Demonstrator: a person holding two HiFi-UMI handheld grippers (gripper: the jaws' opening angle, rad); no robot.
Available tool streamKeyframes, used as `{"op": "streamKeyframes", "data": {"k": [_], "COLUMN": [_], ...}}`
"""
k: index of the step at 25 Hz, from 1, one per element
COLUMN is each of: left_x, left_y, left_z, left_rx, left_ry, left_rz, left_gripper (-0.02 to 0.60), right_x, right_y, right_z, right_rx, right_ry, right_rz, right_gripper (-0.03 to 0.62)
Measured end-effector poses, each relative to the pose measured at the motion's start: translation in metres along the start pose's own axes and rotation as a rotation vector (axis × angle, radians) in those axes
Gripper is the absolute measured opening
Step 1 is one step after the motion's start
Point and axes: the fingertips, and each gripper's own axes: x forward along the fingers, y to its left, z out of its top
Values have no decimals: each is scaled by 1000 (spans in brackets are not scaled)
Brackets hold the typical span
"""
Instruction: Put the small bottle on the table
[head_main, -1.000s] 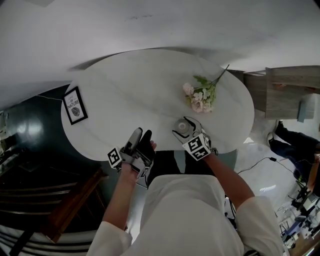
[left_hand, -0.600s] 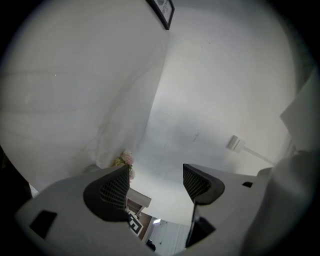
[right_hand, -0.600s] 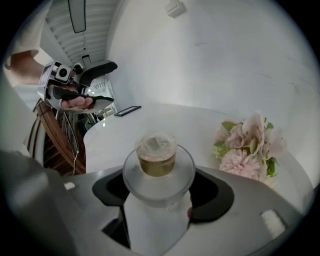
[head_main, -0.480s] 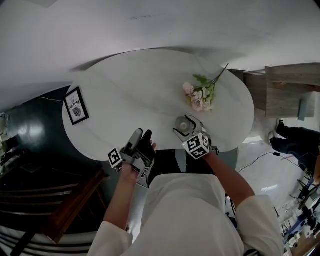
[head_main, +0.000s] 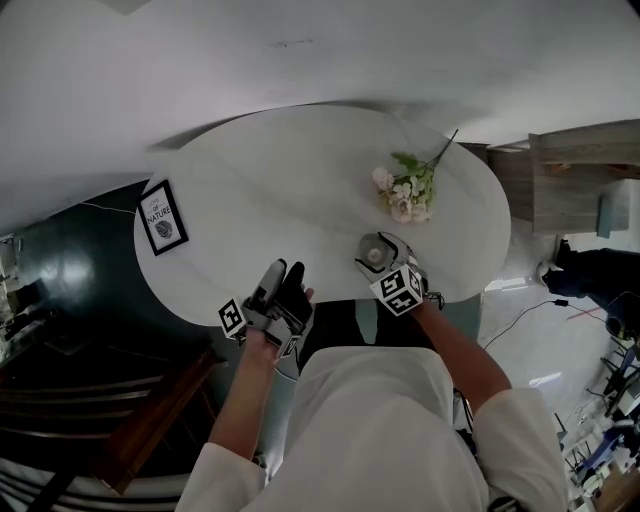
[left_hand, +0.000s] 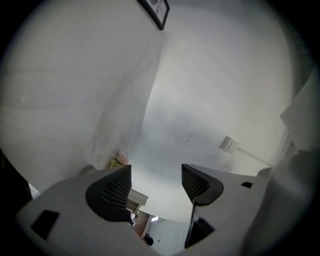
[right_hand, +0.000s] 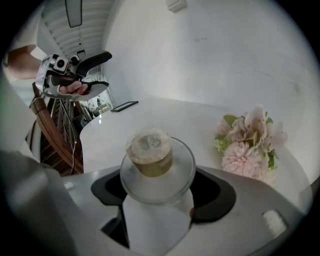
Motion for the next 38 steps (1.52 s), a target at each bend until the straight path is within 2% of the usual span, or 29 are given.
{"op": "streamKeyframes", "data": {"k": [5,11,16,22,23,24,26,30,32,34,38], "left_x": [0,9,17,37,39,38,28,-6,-18,-19,-4], "left_y": [-12,-23,-33,-50,-50,-48,-32,17,37,42,25], "left_z": [1,6,8,11,12,13,16,25,27,24,10], "left_rx": [-1,-10,-27,-57,-68,-80,-107,-161,-175,-167,-115], "left_ry": [29,78,123,206,215,218,201,127,104,112,165], "left_rz": [-8,-19,-43,-107,-107,-86,37,439,602,665,618], "left_gripper": [316,316,315,316,313,310,303,282,262,255,236], "right_x": [-4,-23,-46,-75,-80,-84,-93,-115,-128,-144,-179], "right_y": [1,1,-5,-18,-20,-21,-24,-30,-31,-32,-26], "right_z": [-1,17,39,73,77,80,87,102,107,113,129], "right_rx": [61,151,161,168,179,193,220,250,266,288,293], "right_ry": [38,7,-16,-57,-65,-74,-93,-134,-148,-168,-219], "right_rz": [6,-34,-83,-143,-152,-161,-185,-239,-263,-282,-285], "right_gripper": [372,374,374,372,355,326,314,278,270,258,250]}}
